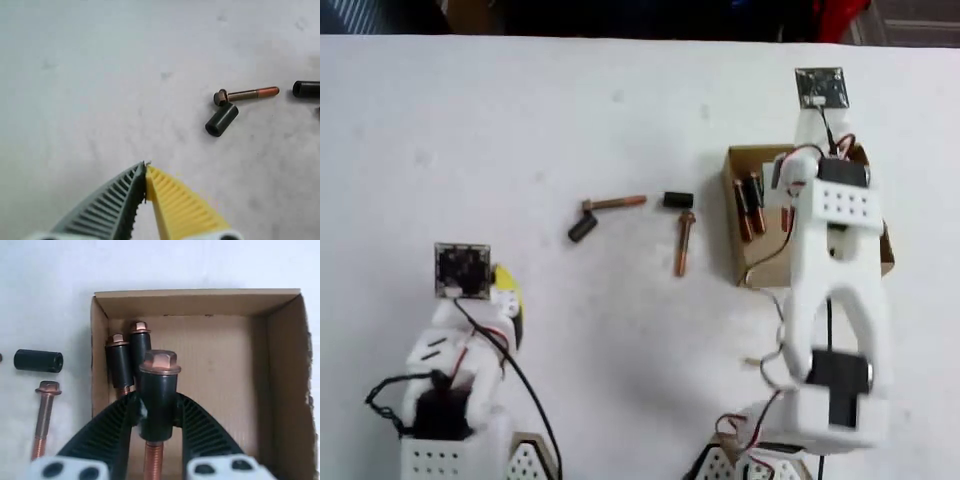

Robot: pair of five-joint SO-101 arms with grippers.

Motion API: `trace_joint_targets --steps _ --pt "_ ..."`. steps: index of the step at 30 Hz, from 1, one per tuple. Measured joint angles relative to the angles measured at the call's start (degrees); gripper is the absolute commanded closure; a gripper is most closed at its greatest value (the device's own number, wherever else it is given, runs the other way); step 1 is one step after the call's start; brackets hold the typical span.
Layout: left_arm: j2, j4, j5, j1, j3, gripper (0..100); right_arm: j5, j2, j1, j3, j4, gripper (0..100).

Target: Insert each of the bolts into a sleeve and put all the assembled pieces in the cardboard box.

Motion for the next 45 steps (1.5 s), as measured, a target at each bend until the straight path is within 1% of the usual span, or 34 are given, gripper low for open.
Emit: trace_joint_targets --steps 5,11,16,19,21,27,29,34,38,42,45 --pt "-0.09 0.0 0.0 0.0 5.63 98 0.0 12.84 0.7 -8.79 -0.09 98.1" --pt "-0.09 1.14 0.09 0.0 5.8 98 0.44 25.05 0.79 -17.41 -0.09 98.1" --pt "-0.09 3.69 0.09 0.0 5.8 98 6.59 30.15 1.76 -19.96 -0.09 98.1" --pt "-0.09 5.01 0.09 0.0 5.8 98 8.26 31.47 1.85 -20.48 -0.09 97.8" --pt "-0.09 5.8 0.09 0.0 5.8 98 8.53 31.65 1.85 -20.57 -0.09 94.8" --pt "-0.09 6.86 0.09 0.0 5.8 98 8.79 31.65 1.76 -20.66 -0.09 76.5" --pt "-0.09 6.86 0.09 0.0 5.8 98 8.79 31.65 1.85 -20.84 -0.09 74.5" --pt "-0.09 6.86 0.09 0.0 5.8 98 8.79 27.78 1.85 -20.92 0.35 76.2" --pt "-0.09 6.86 0.09 0.0 5.8 98 8.79 20.92 1.67 -20.92 4.13 79.6" --pt "-0.09 6.86 0.09 0.0 5.8 98 8.79 13.54 0.26 -20.92 8.53 86.7" --pt "-0.09 6.86 0.09 0.0 5.8 98 8.79 8.53 -2.11 -20.92 12.66 93.3"
